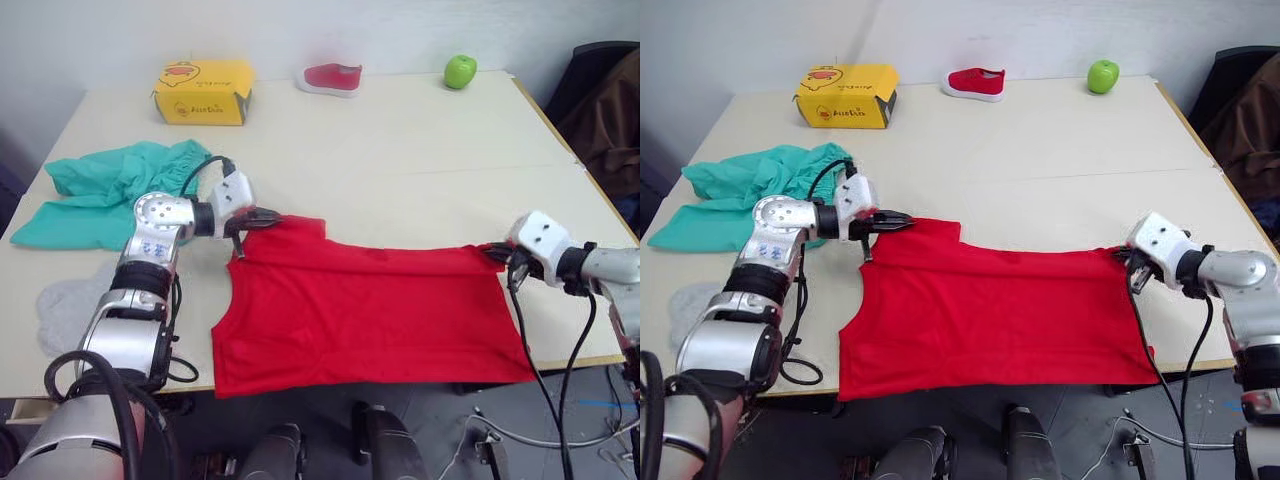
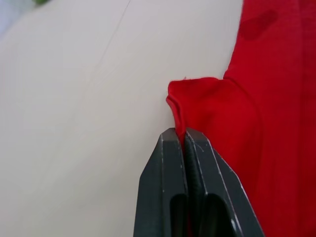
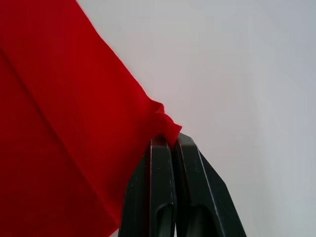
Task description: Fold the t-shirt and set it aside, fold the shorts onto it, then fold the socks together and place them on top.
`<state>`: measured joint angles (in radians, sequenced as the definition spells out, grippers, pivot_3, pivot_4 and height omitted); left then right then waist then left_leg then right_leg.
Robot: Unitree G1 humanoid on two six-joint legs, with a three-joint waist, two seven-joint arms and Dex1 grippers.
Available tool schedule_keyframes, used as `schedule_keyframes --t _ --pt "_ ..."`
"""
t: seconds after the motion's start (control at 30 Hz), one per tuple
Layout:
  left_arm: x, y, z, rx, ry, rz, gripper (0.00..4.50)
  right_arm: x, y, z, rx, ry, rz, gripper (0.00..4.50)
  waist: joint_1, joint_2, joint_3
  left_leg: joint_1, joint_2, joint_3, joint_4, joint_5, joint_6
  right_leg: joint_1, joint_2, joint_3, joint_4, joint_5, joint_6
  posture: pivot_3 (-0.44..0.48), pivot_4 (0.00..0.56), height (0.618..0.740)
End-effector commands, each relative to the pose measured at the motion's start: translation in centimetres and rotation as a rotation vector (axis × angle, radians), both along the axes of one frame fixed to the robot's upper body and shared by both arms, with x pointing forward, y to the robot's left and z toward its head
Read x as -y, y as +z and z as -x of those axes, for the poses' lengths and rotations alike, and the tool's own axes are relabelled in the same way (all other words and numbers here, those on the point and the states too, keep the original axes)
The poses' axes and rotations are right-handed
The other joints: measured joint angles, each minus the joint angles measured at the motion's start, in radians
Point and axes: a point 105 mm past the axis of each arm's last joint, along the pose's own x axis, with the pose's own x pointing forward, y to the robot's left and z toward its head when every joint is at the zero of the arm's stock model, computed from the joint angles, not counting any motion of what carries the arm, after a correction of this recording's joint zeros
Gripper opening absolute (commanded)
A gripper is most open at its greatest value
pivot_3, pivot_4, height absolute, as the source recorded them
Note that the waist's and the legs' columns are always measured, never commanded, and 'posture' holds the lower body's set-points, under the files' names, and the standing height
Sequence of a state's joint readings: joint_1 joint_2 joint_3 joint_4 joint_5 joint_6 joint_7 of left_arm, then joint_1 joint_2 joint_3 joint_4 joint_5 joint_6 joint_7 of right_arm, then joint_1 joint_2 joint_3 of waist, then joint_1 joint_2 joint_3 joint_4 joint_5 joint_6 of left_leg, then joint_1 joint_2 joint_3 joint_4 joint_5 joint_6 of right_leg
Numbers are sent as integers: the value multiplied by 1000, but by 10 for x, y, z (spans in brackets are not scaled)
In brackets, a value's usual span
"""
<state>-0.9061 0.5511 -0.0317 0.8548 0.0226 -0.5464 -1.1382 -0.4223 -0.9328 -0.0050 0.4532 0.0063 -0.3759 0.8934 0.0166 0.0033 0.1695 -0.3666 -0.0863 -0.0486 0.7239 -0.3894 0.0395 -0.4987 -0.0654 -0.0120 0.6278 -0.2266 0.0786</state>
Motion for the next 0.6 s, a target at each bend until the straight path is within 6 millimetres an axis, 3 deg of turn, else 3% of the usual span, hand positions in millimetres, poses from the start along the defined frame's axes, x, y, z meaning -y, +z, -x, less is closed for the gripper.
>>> schedule_keyframes --t 0.03,0.2,0.3,0.37,0.53,0.6 --pt "5 11 24 243 -125 -49 0 -2 -4 16 176 174 207 39 0 0 0 1 0 0 0 0 0 1 0 0 0 0 0 0 150 740" --pt "1 -1 50 421 -206 -95 0 -2 -14 29 321 328 389 39 0 0 0 4 0 4 -1 0 1 2 1 6 -2 0 0 0 150 740" --pt "-12 -24 72 504 -292 -211 0 -3 -26 47 364 511 564 39 0 0 0 8 1 9 -6 0 1 2 3 14 -2 0 0 0 150 740" --pt "-22 -45 84 503 -358 -311 0 6 -41 53 340 556 662 39 0 1 -1 11 1 13 -9 0 1 2 4 18 0 0 0 0 150 740" --pt "-40 -62 81 465 -329 -405 0 26 -49 45 388 530 757 39 1 0 -2 17 2 16 -9 1 2 10 5 19 -4 0 0 0 150 740" --pt "-41 -63 78 457 -307 -396 0 28 -51 44 397 535 762 39 2 0 -2 26 4 15 -12 0 4 21 6 18 -8 0 1 0 150 740"
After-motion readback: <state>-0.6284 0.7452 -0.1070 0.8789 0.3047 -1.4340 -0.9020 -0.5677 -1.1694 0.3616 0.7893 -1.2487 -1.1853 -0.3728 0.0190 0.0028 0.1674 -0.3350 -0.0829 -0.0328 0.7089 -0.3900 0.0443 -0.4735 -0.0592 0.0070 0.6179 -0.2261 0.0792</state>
